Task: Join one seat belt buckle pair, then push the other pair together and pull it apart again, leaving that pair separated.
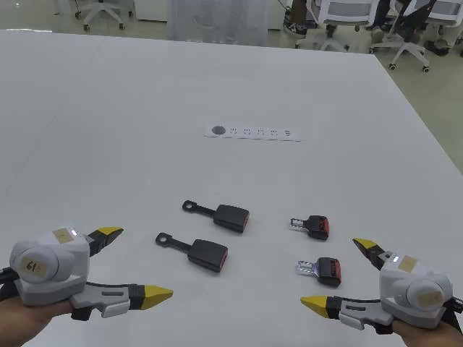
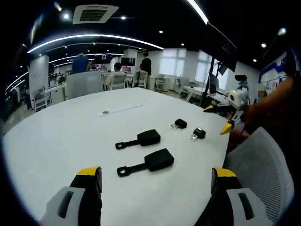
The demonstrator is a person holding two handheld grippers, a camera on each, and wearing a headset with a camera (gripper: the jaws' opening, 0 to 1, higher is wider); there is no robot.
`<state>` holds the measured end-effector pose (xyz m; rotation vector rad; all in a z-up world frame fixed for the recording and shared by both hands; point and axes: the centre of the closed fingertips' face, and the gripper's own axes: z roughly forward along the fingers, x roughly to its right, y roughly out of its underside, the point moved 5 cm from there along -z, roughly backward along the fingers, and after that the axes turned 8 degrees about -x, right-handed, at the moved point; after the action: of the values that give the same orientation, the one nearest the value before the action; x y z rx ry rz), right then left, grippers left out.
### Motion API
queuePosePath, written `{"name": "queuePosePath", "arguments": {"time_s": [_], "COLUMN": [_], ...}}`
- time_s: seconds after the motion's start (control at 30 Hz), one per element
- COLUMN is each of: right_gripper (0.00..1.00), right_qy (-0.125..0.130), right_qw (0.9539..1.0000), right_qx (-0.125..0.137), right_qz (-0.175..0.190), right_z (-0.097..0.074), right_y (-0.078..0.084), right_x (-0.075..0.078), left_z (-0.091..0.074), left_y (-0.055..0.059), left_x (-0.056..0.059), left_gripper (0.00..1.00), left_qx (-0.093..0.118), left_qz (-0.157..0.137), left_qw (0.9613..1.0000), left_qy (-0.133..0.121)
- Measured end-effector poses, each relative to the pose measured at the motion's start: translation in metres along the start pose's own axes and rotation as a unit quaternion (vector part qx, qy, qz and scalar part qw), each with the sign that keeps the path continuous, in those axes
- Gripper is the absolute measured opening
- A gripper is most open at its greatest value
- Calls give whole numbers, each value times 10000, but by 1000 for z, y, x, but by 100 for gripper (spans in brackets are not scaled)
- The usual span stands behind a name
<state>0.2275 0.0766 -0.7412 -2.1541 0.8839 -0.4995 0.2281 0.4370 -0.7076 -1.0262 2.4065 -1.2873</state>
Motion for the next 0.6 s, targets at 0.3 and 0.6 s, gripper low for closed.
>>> {"name": "queuePosePath", "arguments": {"time_s": [0.3, 0.6], "right_gripper": [100, 100], "right_qy": [-13, -64], "right_qw": [10000, 10000], "right_qx": [10, 10], "right_qz": [-3, -16], "right_z": [-1, 0], "right_y": [0, 1], "right_x": [2, 1], "left_z": [1, 1], "left_y": [-1, -3], "left_x": [1, 2], "left_gripper": [100, 100], "left_qx": [-28, -29], "left_qz": [17, 31], "left_qw": [10000, 10000], "left_qy": [0, -19]}}
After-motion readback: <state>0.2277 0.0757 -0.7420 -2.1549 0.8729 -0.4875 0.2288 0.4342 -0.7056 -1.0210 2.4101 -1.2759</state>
